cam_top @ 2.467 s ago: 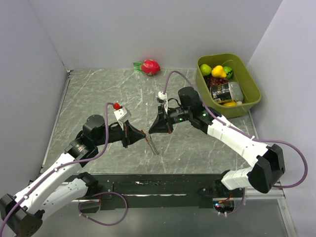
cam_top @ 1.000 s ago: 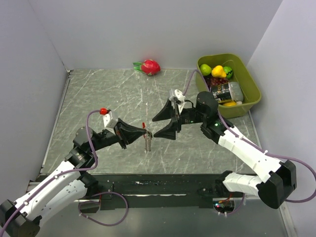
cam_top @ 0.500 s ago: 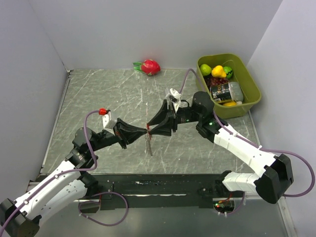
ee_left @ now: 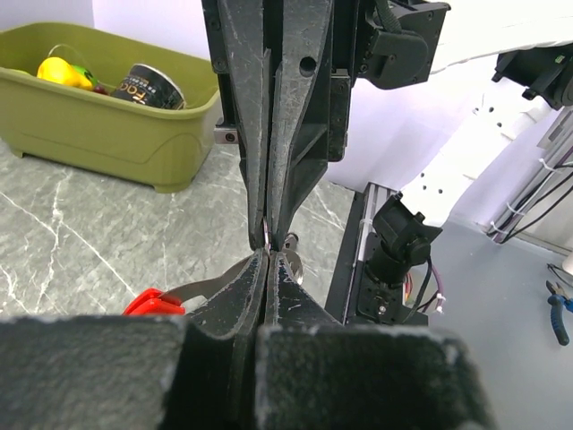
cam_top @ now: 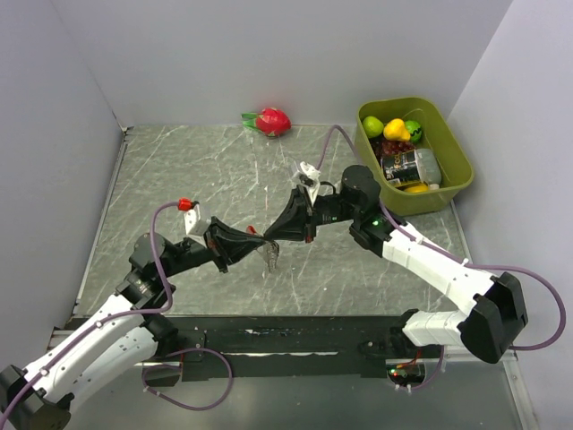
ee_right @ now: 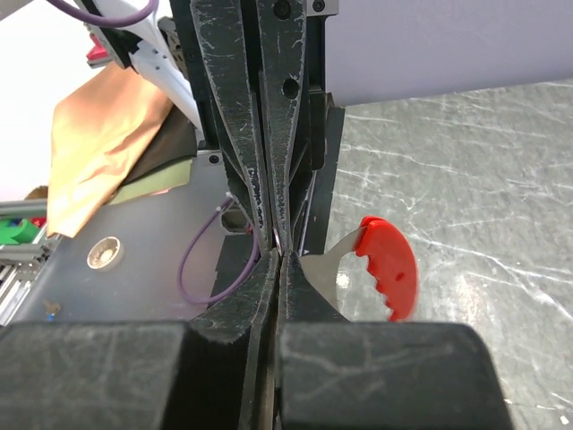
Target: Put the keys on the keyring
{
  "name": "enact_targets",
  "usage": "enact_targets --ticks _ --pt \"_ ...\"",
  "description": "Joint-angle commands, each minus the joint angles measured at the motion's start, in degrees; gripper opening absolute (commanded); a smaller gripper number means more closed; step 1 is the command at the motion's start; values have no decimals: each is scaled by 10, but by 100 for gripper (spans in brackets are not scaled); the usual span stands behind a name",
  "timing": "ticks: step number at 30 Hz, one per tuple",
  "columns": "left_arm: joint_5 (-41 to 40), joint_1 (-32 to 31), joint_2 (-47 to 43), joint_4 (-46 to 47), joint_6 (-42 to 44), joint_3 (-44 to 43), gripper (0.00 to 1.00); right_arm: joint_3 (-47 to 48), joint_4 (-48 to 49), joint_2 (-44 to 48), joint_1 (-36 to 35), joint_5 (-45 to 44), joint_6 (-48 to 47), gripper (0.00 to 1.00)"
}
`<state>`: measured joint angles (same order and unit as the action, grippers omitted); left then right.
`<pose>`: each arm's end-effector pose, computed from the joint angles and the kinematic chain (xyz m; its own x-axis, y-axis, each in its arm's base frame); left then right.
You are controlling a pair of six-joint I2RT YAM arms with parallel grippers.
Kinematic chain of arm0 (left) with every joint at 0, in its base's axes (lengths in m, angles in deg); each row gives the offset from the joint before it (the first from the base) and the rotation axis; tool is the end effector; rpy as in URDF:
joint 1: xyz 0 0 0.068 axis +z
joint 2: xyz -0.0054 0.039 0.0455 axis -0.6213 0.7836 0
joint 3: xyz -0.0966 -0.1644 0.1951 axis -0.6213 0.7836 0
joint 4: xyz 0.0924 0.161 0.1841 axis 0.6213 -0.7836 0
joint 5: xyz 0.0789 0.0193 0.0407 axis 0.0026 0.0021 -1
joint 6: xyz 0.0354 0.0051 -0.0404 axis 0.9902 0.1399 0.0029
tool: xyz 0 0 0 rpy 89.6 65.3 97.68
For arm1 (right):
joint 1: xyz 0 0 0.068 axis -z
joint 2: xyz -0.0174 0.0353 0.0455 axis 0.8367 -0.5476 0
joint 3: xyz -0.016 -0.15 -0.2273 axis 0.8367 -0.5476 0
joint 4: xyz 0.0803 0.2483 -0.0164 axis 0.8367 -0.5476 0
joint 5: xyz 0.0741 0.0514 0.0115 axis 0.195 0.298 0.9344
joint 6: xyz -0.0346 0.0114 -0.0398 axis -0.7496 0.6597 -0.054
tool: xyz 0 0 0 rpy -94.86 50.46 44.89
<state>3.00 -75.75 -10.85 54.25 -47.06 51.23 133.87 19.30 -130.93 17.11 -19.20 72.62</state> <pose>0.1152 -0.1126 0.3253 -0.1770 -0.2662 -0.9475 0.9339 0.2583 -0.2471 0.1947 0.2025 0.3625 -0.1944 -0.0294 -0.9805 -0.9595 -0.2022 0.1963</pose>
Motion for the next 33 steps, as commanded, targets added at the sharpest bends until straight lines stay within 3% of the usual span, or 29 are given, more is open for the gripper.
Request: enact_targets --ticks 1,4,10,17,24,33 --pt "-18 -3 -17 -22 21 -26 1 43 -42 -1 -9 -8 -28 0" --pt "-34 -3 -15 -109 49 -56 2 62 -110 -5 -9 -26 -67 0" --pt "-40 -3 20 -282 105 -152 16 120 -271 -21 -10 -38 -168 0" --pt "-14 -3 85 -401 157 -249 50 170 -381 -44 -9 -44 -247 0" --pt "16 -3 159 -491 214 -329 55 222 -504 -64 -9 -46 -334 0" --pt "38 -3 226 -540 257 -386 48 251 -555 -81 -9 -54 -370 0"
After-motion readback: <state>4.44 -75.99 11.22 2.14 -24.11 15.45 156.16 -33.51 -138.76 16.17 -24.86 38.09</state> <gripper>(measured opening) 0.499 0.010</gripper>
